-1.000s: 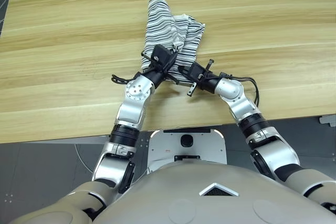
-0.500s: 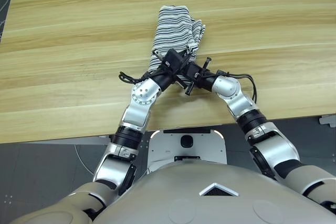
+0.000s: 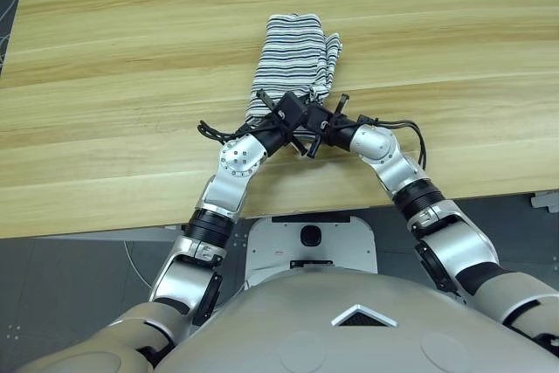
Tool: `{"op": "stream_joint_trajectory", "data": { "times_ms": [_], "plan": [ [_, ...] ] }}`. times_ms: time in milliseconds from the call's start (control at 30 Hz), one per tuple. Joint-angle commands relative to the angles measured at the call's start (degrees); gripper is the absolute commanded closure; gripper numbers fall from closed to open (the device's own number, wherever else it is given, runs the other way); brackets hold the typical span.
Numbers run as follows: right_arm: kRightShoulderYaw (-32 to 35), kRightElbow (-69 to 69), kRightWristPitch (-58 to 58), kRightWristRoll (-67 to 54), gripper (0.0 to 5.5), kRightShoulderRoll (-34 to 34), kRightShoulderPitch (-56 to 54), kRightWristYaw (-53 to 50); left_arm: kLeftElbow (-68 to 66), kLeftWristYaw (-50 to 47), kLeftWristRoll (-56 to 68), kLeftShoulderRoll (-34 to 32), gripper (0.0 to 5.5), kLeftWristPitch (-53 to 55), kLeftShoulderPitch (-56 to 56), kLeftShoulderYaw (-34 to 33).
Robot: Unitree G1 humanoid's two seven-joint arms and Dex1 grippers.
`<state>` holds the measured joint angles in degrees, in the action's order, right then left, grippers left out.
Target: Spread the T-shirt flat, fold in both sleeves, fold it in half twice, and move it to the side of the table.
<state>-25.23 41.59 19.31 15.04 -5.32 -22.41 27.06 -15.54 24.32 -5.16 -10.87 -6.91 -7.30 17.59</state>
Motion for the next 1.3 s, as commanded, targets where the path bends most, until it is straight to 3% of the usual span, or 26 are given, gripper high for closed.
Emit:
{"op": "stream_joint_trajectory", "data": {
  "times_ms": [33,300,433,633,800,1100,1300],
  "plan": [
    [1.1,-1.1,-3.8,-1.3,4.81,-2.1,2.9,2.8,-2.3,0.4,-0.8,0.0,5.4,0.6,0.3,0.4],
    [4.0,-12.9,-8.2,-4.6,3.66,-6.8,5.3,7.6,-1.5,-0.6,1.4,1.2,5.4,-1.4,-0.3,-2.2],
    [5.8,-18.0,-10.6,-5.1,3.66,-9.6,5.5,8.2,-1.3,-0.3,1.7,1.4,5.4,-2.1,-0.2,-2.4],
    [11.3,-18.7,-15.1,-11.2,3.66,-7.2,4.4,6.6,-1.6,-0.7,2.4,2.0,5.4,-3.7,-0.2,-3.0],
    [16.9,-17.8,-15.7,-11.0,3.66,-8.7,1.4,-0.5,0.1,2.0,3.3,1.7,5.4,-4.6,0.7,-1.8],
    [18.2,-15.1,-13.2,-7.9,3.66,-10.2,-1.4,-7.0,14.9,13.4,6.5,-6.0,5.4,2.5,3.7,-0.3],
    [16.7,-16.2,-12.2,-7.6,3.66,-9.4,-1.6,-7.1,14.6,14.6,-1.8,-11.9,5.4,4.7,4.8,3.9]
  ]
}}
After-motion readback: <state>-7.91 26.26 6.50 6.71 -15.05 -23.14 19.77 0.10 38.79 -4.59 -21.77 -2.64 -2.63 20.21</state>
